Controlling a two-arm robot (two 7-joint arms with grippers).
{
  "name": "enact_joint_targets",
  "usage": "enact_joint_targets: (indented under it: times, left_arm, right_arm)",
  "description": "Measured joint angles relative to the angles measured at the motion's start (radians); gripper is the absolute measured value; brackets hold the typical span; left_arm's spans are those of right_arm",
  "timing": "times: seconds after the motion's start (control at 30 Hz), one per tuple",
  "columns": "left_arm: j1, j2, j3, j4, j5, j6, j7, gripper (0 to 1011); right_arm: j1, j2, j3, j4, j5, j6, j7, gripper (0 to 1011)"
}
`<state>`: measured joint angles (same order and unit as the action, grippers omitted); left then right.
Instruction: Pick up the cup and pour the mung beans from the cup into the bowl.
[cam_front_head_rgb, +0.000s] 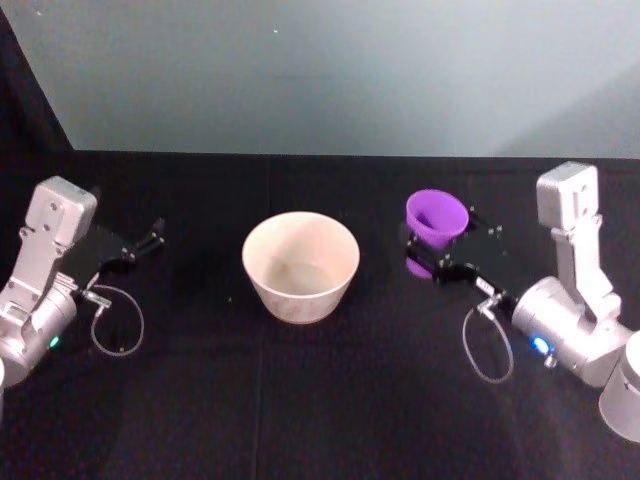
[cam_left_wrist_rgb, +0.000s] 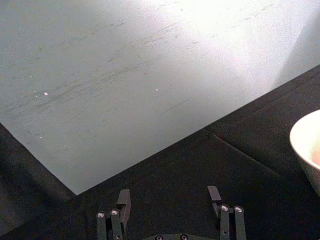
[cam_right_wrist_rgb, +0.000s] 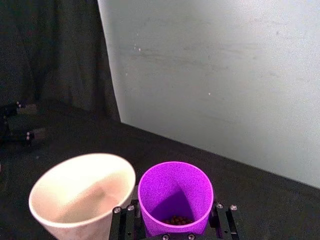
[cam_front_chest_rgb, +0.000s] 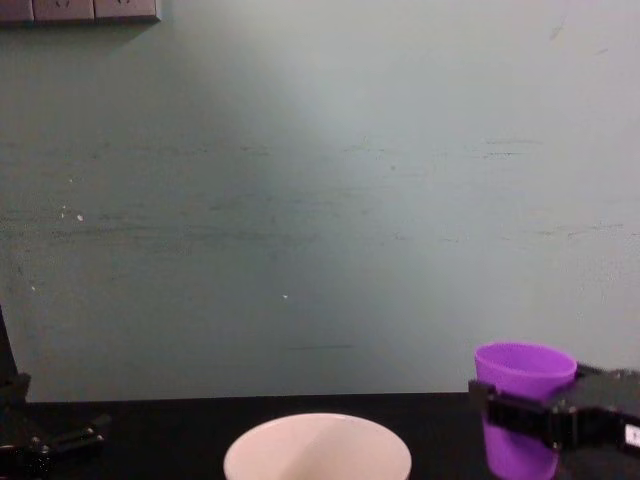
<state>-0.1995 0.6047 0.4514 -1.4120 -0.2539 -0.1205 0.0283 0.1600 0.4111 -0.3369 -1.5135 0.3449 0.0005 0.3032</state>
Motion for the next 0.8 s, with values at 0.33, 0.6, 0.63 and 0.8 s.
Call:
enact_joint_targets:
  times: [0.33,0.6,0.63,0.8]
  left_arm:
    - [0.000,0.000,0.000,0.000,0.000,0.000,0.000,1000]
    - [0.000,0.000,0.000,0.000,0.000,0.000,0.000,1000]
    - [0.000,0.000,0.000,0.000,0.000,0.000,0.000,1000]
    - [0.000,0.000,0.000,0.000,0.000,0.000,0.000,1000]
  right_arm:
    - [-0.007,-0.016,0.041,-0.056,-0.003,0.039,-0.002,729]
    - [-0.007,-0.016,0.039,-0.055,-0.001,0.038,-0.002,729]
    - [-0.007,-0.015,0.039,-0.055,-0.001,0.038,-0.002,729]
    - [-0.006,-0.014,0.037,-0.054,-0.001,0.038,-0.003,729]
